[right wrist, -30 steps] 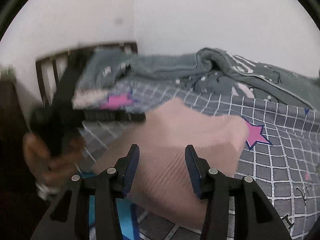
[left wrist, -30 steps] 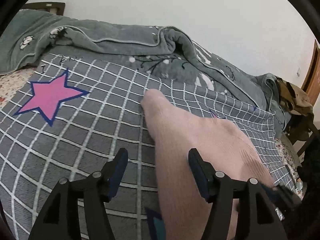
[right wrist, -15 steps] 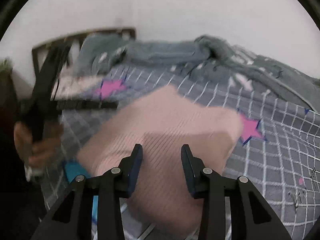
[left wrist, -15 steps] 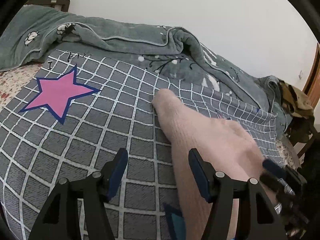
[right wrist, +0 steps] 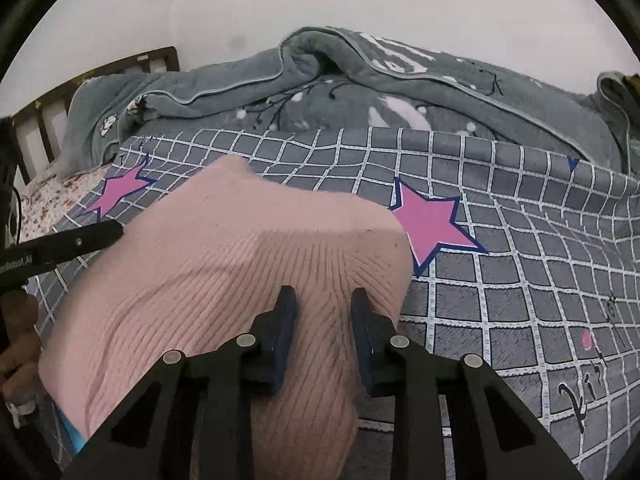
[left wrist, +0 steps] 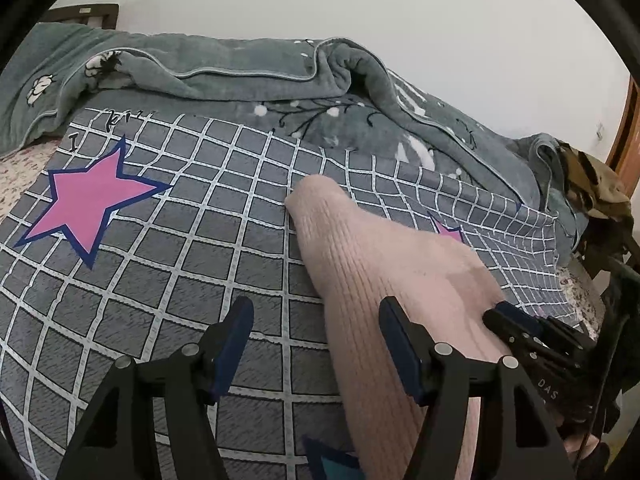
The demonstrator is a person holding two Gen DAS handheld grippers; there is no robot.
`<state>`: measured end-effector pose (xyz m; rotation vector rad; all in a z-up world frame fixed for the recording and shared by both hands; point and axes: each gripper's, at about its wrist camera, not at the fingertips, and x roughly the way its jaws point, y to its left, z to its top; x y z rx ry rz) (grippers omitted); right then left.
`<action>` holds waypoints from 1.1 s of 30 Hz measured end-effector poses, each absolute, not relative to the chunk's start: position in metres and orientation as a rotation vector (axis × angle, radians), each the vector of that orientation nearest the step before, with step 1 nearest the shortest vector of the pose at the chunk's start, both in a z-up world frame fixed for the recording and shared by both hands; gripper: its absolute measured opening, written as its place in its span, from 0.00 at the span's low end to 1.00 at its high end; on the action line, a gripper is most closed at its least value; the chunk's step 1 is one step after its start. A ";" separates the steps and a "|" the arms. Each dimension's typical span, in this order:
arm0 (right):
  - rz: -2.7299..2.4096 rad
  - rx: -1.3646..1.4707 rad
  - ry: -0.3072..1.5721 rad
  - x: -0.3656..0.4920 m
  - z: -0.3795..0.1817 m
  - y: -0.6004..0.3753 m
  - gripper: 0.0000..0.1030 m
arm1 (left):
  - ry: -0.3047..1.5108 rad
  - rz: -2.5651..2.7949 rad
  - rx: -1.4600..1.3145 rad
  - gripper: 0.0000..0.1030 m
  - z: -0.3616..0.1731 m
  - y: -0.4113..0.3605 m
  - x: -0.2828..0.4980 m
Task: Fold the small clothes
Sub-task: 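Smooth the folded sweater bundle flat with both open tools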
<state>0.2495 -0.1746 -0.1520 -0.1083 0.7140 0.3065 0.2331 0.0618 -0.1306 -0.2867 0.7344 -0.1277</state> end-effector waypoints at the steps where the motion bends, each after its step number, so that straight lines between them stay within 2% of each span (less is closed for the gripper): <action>1: 0.302 -0.118 0.705 0.246 -0.152 -0.173 0.26 | 0.736 -0.126 -0.286 0.62 -0.131 0.061 0.233; 29: 0.328 0.006 0.652 0.231 -0.146 -0.193 0.34 | 0.719 -0.107 -0.263 0.65 -0.132 0.061 0.231; 33: 0.304 -0.006 0.612 0.228 -0.138 -0.199 0.41 | 0.719 -0.129 -0.277 0.65 -0.129 0.059 0.242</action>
